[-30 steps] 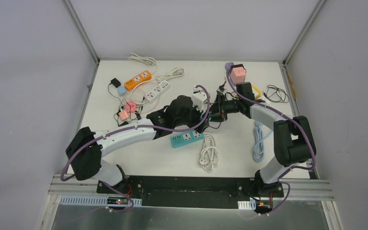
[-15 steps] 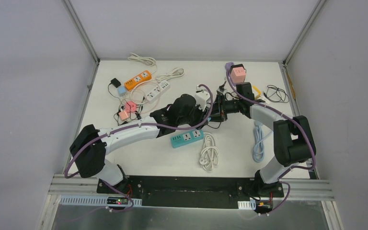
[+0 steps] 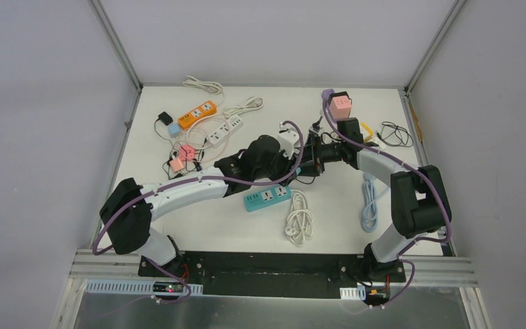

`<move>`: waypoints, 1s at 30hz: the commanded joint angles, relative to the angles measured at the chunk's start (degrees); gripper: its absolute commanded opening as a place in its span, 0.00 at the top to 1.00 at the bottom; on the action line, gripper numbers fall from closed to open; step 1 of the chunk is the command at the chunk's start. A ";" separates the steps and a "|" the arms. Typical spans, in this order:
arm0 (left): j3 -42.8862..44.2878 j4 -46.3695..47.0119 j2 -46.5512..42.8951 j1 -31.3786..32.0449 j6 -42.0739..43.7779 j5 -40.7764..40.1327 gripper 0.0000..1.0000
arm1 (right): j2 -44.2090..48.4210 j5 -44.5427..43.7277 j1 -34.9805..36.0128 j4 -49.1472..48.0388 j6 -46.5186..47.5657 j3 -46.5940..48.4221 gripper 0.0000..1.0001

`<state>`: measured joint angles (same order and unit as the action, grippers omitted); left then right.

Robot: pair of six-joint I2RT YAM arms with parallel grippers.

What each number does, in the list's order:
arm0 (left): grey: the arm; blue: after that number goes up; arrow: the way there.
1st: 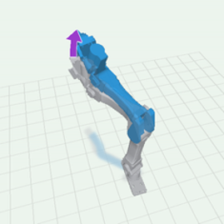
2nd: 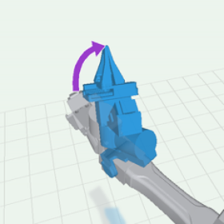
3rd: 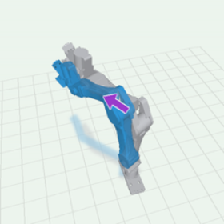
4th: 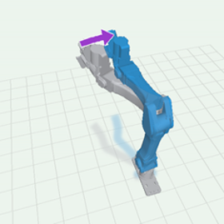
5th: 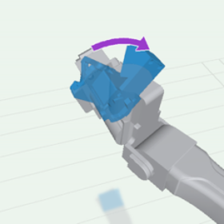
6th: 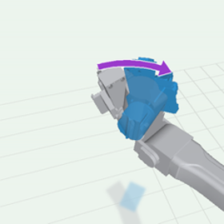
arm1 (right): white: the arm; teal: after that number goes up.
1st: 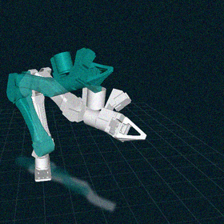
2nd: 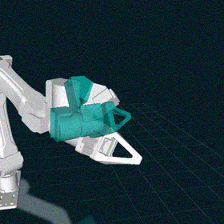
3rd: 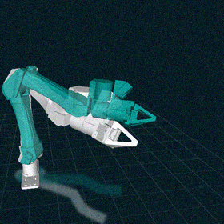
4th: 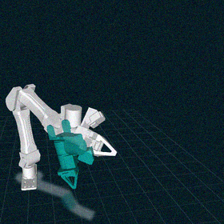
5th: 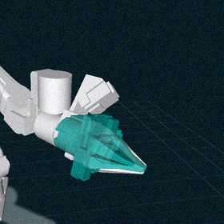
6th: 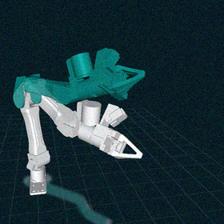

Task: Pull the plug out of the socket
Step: Place the plug at the center of the board.

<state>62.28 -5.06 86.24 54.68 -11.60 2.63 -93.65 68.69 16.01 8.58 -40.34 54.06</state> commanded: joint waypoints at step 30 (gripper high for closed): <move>-9.24 -10.69 -22.60 -20.25 -14.82 0.19 1.00 | 8.83 2.88 -6.15 4.92 15.61 1.41 0.00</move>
<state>52.47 -11.84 69.28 38.04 -24.77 2.26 -88.05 71.00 11.14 12.36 -29.63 54.15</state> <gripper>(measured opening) 0.420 0.996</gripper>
